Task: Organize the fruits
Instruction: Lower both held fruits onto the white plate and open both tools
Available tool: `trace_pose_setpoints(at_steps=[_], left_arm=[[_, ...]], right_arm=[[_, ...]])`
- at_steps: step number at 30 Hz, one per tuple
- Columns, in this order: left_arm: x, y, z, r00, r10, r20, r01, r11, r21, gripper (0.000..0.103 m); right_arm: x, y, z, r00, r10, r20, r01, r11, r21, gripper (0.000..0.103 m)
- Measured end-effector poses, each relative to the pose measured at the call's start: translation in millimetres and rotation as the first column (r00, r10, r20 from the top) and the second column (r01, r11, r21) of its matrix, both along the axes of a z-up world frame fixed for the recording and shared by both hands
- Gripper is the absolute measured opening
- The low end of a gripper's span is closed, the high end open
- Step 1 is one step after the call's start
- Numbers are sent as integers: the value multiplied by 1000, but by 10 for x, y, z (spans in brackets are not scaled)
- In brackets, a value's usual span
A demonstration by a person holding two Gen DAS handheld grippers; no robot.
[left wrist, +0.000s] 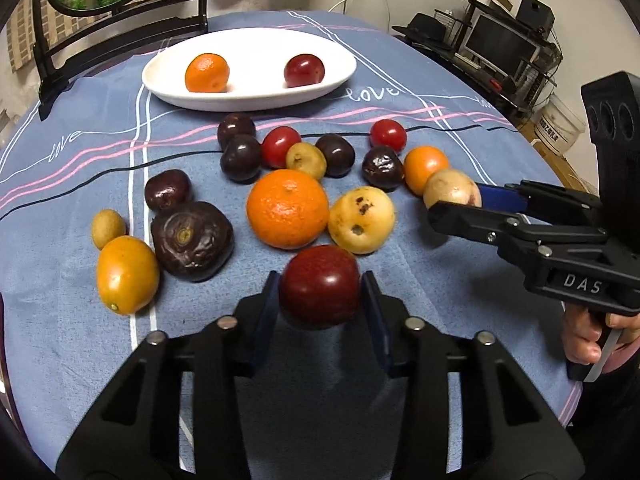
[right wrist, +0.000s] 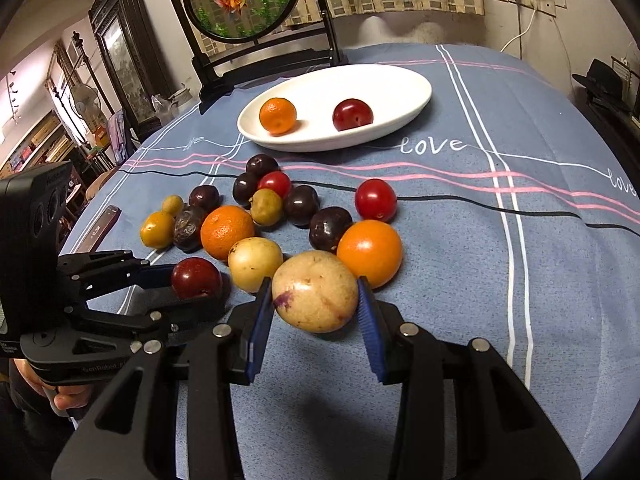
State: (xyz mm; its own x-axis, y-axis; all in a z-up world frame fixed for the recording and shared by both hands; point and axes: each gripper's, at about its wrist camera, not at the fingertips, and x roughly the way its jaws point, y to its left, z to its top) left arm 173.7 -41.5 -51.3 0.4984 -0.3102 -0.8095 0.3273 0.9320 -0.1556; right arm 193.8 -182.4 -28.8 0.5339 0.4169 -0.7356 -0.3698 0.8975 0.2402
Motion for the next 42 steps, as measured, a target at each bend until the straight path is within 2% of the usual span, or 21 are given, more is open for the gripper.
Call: trace_pose_setpoints(at_steps=[6, 12, 14, 17, 21, 24, 28, 33, 35, 36, 37, 42], left_arm=[[-52, 54, 42, 1000, -3, 4, 3, 1000, -30, 39], [36, 286, 404, 999, 4, 32, 0, 994, -111, 39], [200, 368, 583, 999, 14, 44, -8, 990, -139, 39], [553, 416, 851, 995, 46, 94, -34, 992, -126, 39], [1275, 481, 1038, 989, 111, 99, -99, 988, -122, 39], [1742, 496, 981, 986, 151, 66, -145, 985, -95, 39], [2271, 538, 707, 977, 211, -31, -212, 976, -57, 39], [2470, 592, 443, 963, 248, -102, -253, 966, -46, 39], [2471, 613, 429, 958, 266, -112, -271, 962, -31, 50], [2424, 635, 471, 956, 274, -101, -279, 960, -34, 69], [2385, 654, 515, 956, 283, -76, -286, 958, -35, 77], [1992, 665, 850, 958, 284, 40, -283, 959, -20, 86]], right_arm=[[11, 6, -2, 1000, 5, -2, -5, 1000, 6, 41], [111, 60, 154, 997, 74, -2, -74, 996, 48, 41], [253, 70, 323, 996, 78, 41, -80, 996, 39, 41], [630, 76, 552, 993, 43, 105, -50, 997, 65, 41], [1229, 140, 608, 989, -39, 140, 31, 998, 53, 41], [1690, 197, 492, 993, -80, 90, 75, 996, 56, 41], [2082, 233, 324, 994, -107, 33, 106, 994, 37, 41], [2353, 284, 127, 995, -92, -46, 93, 995, 28, 42], [2359, 322, 105, 995, -80, -56, 80, 997, 5, 43], [2352, 330, 117, 995, -77, -56, 78, 997, 2, 48], [2323, 319, 151, 996, -78, -51, 79, 997, 1, 49], [1923, 233, 432, 998, -56, 26, 55, 998, 31, 53]])
